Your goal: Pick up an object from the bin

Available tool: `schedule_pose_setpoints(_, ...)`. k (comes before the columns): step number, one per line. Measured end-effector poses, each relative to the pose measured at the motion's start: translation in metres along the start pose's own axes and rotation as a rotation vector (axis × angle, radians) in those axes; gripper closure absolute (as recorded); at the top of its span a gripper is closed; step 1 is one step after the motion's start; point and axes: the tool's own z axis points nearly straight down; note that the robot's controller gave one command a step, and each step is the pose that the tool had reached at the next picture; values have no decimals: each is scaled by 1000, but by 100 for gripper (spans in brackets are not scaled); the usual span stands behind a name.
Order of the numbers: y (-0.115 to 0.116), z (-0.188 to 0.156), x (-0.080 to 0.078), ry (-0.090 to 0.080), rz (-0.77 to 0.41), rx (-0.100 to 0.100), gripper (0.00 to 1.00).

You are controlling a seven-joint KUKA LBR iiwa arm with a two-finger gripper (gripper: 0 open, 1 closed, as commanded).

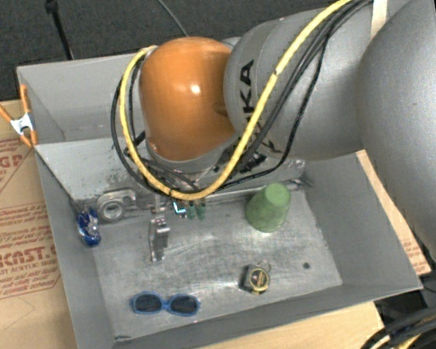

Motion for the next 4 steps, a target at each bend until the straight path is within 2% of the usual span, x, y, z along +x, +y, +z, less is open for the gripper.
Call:
schedule_pose_setpoints(1,-15,116,54,2,-199,2,0)
schedule_pose_setpoints(2,-26,128,76,-23,-201,-5,0)
schedule_pose_setpoints(3,-25,129,79,-8,-204,-2,100)
schedule_pose_setpoints(4,-20,-25,67,-15,-314,-1,100)
